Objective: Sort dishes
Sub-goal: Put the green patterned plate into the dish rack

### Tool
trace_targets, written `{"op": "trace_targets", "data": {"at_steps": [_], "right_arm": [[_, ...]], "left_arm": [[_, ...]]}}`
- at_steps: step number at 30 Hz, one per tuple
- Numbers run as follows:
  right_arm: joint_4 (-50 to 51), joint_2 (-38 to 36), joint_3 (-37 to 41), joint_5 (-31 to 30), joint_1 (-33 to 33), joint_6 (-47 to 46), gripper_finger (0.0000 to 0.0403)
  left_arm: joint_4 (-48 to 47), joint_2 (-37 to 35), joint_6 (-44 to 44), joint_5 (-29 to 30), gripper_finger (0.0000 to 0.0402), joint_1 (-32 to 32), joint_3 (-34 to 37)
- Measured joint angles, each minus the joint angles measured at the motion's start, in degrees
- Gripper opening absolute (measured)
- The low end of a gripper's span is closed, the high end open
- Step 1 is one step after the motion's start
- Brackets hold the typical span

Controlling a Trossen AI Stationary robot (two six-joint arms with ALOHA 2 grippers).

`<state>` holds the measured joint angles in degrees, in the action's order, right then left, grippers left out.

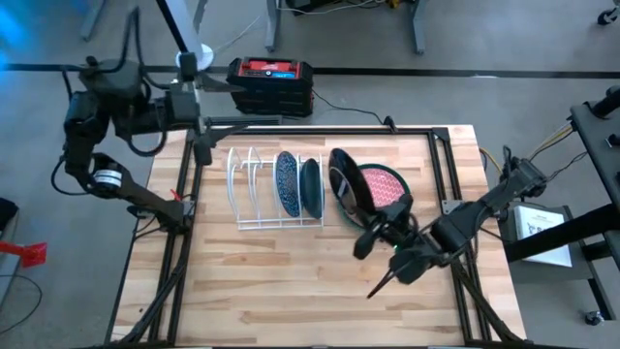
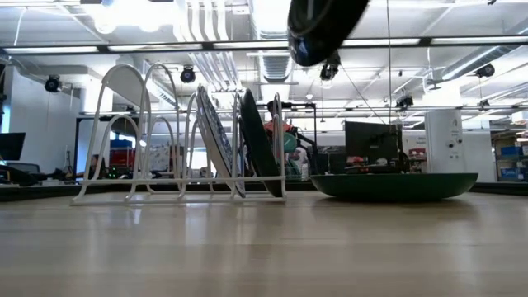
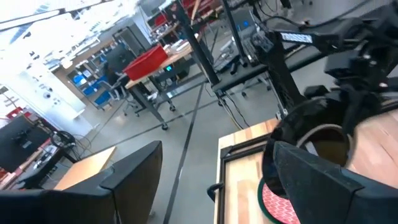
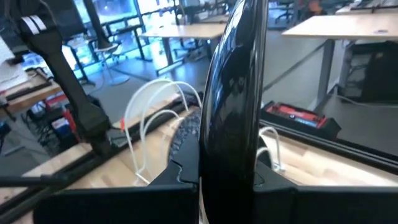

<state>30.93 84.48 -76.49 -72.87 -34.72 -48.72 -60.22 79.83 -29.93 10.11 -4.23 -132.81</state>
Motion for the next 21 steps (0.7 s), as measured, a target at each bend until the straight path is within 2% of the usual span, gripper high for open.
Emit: {"op": "trace_targets", "data": {"at_steps": [14, 21], "right_arm": [[-0.29, 21.81, -21.63, -9.8, 2.13, -3.2, 0.0017], [-0.29, 31.39, -33.32, -9.79, 6.05, -2.36, 0.0017]], "left_arm": [[2.71, -1.84, 0.52, -0.04, 0.0296, 0.0, -0.02], [3.69, -1.64, -0.09, -0.09, 0.0296, 0.0, -0.02]]}}
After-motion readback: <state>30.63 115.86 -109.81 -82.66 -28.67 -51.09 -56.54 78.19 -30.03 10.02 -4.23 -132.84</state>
